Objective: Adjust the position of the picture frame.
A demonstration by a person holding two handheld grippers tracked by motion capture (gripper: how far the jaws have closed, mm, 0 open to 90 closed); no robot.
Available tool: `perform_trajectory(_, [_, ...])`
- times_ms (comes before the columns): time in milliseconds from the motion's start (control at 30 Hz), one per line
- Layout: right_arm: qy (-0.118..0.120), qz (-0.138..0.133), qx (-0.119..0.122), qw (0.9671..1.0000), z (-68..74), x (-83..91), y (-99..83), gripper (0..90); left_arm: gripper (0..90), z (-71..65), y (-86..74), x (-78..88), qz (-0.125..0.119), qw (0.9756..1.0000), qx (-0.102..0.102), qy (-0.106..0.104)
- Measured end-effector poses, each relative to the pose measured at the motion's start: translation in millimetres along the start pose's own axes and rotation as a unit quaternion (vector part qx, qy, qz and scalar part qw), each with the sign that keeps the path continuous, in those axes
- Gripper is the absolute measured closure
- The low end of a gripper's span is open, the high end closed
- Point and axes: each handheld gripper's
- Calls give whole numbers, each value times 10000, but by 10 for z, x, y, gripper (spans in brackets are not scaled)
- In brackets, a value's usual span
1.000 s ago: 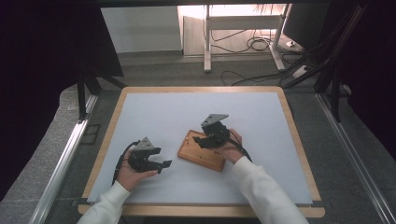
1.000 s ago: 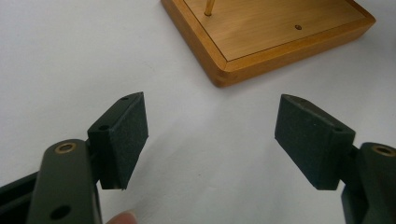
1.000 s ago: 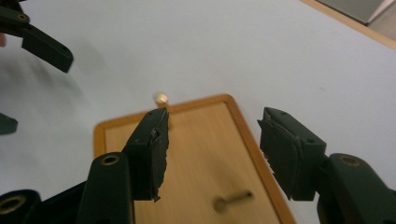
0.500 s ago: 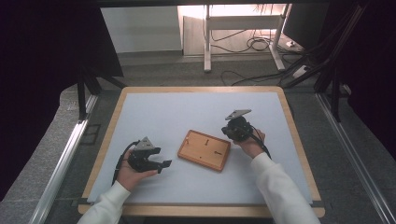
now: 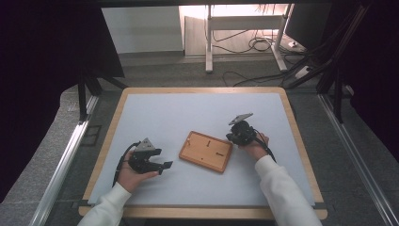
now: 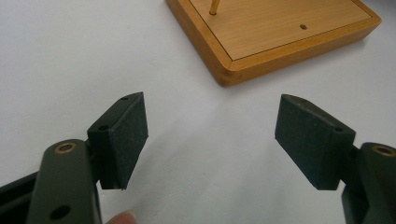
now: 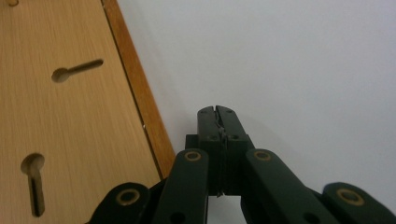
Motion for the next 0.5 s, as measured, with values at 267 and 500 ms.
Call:
perform_trajectory(267, [120, -13, 80, 9999, 12, 11, -70, 900, 253, -1, 1, -3, 10, 10000, -4, 4])
perform_trajectory(500, [122, -28, 119, 9999, 16, 14, -83, 900, 253, -7, 3, -8, 17, 10000, -17, 11])
Point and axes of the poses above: each handheld gripper's, and its own axes: x roughly backward along the jaws, y roughly out of its top, z roughly to its left, and after that the axes turned 11 degrees about z, right-handed
